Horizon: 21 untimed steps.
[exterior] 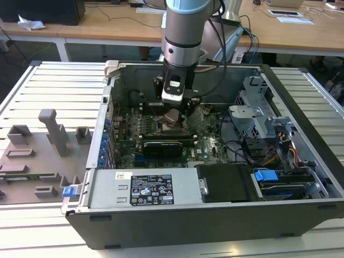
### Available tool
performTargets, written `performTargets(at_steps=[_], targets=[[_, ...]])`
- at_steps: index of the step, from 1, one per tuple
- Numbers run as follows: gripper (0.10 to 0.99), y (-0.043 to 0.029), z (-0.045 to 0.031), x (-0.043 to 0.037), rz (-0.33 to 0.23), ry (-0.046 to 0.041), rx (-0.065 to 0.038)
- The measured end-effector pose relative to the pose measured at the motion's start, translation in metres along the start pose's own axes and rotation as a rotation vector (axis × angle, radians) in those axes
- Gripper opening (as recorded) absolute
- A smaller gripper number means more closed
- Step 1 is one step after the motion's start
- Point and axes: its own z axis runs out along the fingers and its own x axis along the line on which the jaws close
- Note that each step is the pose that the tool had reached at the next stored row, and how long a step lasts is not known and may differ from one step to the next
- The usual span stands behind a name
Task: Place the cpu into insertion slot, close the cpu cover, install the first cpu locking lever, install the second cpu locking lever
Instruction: 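Place the cpu into insertion slot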
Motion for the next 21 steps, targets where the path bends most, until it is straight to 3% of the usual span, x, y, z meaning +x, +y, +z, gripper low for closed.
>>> performTargets(at_steps=[8, 21], targets=[[0.545, 0.0, 0.0004, 0.0, 0.15, -0.0013, -0.002], [0.545, 0.0, 0.0008, 0.0, 0.307, -0.0024, -0.005]])
